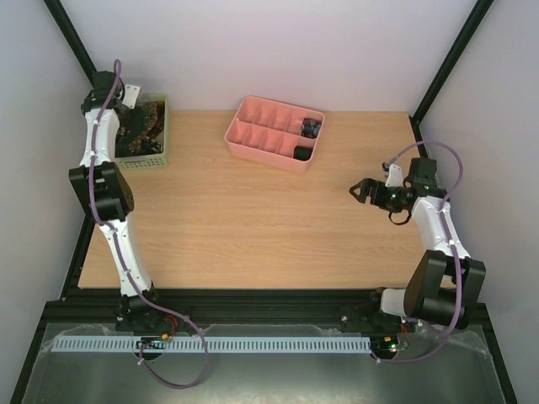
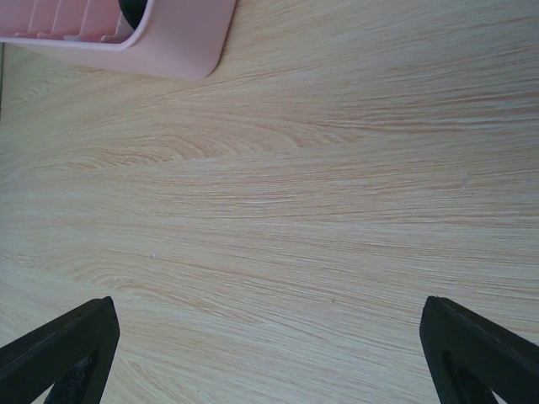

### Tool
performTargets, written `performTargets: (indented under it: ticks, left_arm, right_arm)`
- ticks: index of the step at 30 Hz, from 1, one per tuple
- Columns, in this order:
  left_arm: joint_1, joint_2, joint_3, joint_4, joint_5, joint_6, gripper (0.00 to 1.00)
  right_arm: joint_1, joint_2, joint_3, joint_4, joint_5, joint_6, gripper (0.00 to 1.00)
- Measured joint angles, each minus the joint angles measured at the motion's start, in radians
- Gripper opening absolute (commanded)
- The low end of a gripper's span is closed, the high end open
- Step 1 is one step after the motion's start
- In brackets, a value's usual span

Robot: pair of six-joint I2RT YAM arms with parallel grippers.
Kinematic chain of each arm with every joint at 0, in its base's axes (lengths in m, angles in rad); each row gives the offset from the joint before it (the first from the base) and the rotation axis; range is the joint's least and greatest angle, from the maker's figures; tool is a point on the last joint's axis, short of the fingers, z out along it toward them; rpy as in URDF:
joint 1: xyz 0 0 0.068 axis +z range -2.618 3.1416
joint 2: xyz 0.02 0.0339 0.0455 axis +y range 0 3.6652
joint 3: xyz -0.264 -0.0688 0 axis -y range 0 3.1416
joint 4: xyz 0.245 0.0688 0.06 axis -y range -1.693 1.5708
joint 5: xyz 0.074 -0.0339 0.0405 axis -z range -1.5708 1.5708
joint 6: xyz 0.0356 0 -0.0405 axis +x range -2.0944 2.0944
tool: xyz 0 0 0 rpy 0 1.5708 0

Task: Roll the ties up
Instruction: Pick up the tie from the bin.

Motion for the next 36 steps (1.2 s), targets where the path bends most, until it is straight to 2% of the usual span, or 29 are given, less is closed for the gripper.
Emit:
performTargets:
  ticks: [5, 13, 19, 24, 29, 31, 33, 36]
  left_arm:
    - [0.016, 0.066, 0.034, 0.036, -0.028, 0.008, 0.79]
    - [0.024, 0.123, 0.034, 0.051, -0.07, 0.01, 0.78]
    - [0.027, 0.124, 0.016, 0.052, -0.114, 0.022, 0.67]
    - [0.042, 0.124, 0.013, 0.051, -0.154, 0.023, 0.66]
    - [0.056, 0.124, -0.013, 0.05, -0.166, 0.026, 0.55]
    - [0.061, 0.124, -0.021, 0.042, -0.166, 0.027, 0.6]
    - [0.067, 0.124, -0.021, 0.035, -0.16, 0.027, 0.7]
    - [0.077, 0.119, -0.023, 0.024, -0.102, 0.021, 0.77]
  right_arm:
    - [-0.01, 0.046, 0.014, -0.002, 0.001, -0.003, 0.98]
    - [-0.011, 0.105, 0.076, -0.003, 0.008, -0.02, 0.99]
    - [-0.011, 0.128, 0.091, -0.004, 0.009, -0.023, 0.99]
    - [-0.011, 0.134, 0.093, -0.004, 0.008, -0.023, 0.99]
    - [-0.011, 0.137, 0.093, -0.003, 0.008, -0.019, 0.99]
    - [-0.011, 0.137, 0.093, -0.003, 0.008, -0.019, 0.98]
    - [-0.011, 0.137, 0.093, -0.003, 0.008, -0.019, 0.99]
    - [-0.011, 0.137, 0.093, -0.003, 0.008, -0.018, 0.99]
